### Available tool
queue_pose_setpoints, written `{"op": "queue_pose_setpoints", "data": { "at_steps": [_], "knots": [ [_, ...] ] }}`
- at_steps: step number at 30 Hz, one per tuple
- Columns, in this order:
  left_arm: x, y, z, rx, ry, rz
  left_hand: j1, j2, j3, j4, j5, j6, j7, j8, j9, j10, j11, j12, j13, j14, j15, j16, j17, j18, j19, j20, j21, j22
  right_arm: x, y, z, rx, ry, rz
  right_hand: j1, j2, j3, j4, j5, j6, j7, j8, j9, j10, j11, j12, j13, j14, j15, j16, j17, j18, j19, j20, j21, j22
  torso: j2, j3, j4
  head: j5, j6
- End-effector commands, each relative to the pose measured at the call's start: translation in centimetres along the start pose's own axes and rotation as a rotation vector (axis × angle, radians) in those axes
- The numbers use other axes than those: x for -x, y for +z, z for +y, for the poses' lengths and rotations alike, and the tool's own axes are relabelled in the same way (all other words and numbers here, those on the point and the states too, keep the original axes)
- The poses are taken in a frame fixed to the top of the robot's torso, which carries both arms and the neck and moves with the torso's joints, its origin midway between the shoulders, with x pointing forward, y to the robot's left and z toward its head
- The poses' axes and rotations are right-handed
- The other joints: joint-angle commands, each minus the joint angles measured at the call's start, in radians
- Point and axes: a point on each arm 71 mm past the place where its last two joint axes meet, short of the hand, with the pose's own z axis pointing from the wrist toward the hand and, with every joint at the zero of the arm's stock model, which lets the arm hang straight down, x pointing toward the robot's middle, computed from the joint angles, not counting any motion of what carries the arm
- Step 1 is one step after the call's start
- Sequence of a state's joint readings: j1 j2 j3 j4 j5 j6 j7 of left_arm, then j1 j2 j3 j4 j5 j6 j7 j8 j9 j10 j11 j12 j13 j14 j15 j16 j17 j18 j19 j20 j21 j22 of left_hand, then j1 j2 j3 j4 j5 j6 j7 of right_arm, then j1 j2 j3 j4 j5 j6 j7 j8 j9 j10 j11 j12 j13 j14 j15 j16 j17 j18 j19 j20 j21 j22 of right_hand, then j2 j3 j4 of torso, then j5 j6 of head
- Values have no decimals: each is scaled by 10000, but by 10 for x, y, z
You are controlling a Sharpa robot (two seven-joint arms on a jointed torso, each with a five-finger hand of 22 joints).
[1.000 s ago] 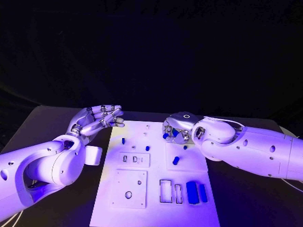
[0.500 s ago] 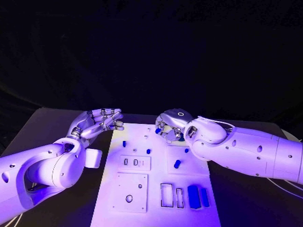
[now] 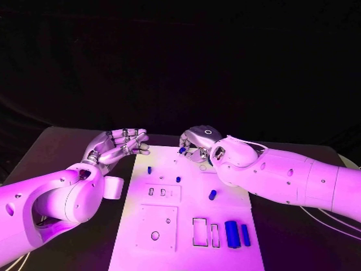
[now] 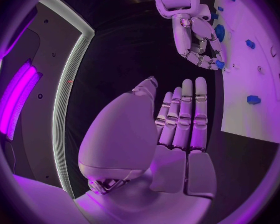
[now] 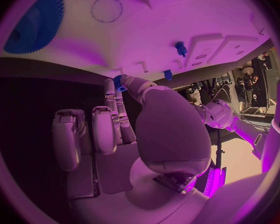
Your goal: Assemble the parts on the task board
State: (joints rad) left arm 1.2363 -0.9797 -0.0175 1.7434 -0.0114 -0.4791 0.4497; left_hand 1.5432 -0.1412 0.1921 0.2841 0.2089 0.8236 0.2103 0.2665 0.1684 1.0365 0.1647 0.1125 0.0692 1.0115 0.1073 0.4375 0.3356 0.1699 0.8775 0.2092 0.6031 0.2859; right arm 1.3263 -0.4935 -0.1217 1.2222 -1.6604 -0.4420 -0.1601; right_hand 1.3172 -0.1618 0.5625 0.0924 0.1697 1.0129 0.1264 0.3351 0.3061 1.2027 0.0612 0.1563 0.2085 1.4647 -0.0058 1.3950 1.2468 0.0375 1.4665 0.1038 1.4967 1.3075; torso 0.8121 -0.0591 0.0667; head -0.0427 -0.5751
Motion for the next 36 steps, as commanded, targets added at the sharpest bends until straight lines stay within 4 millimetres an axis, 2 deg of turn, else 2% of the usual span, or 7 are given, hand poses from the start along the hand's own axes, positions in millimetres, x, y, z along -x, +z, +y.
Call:
{"op": "queue_pose_setpoints", "data": {
  "at_steps": [1, 11, 27, 33, 36],
  "knots": [
    [-3, 1, -2, -88, -56, 228, -15, -36, 52, -7, -45, -45, 149, -63, -16, -45, 29, -46, -11, 7, 30, 30, 9, 93, -45, -1, 35, 9, -1, 2, 0, -32, 44, -53, -82, -16, 0, 79, -16, -32, -38, 198, 498, 6, 22, -9, 8, 480, -57, 52, 3, -87, 235, -70, 49, 1401, 13, 7, -15, 36, -14],
    [-3, 1, -2, -80, -57, 233, -6, -38, 57, -11, -46, -53, 150, -68, -18, -50, 30, -55, -10, -2, 33, 32, 17, 92, -60, 0, 50, 19, -6, 5, 4, 33, 60, 153, -84, -17, 0, 80, -17, -36, -37, 197, 501, 3, 23, -11, 8, 479, -56, 50, -2, -86, 232, -69, 46, 1396, 17, -1, -33, 68, -42],
    [-2, 2, -2, -79, -48, 225, 1, -41, 62, -15, -46, -64, 152, -74, -20, -59, 34, -65, -10, -10, 35, 34, 24, 90, -74, 1, 66, 30, -11, 6, 8, 111, 125, 436, -128, -48, -12, 106, -23, -83, -23, 187, 526, -36, 38, -37, 9, 468, -45, 34, -44, -77, 203, -63, 25, 1360, 28, -15, -15, 82, -63],
    [-2, 2, -2, -77, -41, 213, 10, -42, 68, -18, -46, -75, 154, -81, -23, -69, 36, -76, -10, -17, 37, 37, 33, 90, -88, 1, 83, 41, -11, 6, 8, 100, 124, 430, -128, -48, -12, 106, -23, -83, -23, 187, 526, -36, 38, -37, 9, 468, -45, 34, -44, -77, 203, -63, 25, 1360, 35, -9, -18, 95, -61],
    [-2, 2, -2, -78, -39, 211, 10, -42, 68, -18, -46, -75, 154, -81, -23, -69, 36, -76, -10, -17, 37, 37, 33, 90, -88, 1, 83, 41, -11, 6, 7, 66, 121, 426, -193, -108, -26, 146, -51, -202, 21, 138, 552, -131, 75, -95, 4, 459, -17, 33, -61, -67, 169, -45, 0, 1324, 40, -12, -19, 97, -54]
  ]
}}
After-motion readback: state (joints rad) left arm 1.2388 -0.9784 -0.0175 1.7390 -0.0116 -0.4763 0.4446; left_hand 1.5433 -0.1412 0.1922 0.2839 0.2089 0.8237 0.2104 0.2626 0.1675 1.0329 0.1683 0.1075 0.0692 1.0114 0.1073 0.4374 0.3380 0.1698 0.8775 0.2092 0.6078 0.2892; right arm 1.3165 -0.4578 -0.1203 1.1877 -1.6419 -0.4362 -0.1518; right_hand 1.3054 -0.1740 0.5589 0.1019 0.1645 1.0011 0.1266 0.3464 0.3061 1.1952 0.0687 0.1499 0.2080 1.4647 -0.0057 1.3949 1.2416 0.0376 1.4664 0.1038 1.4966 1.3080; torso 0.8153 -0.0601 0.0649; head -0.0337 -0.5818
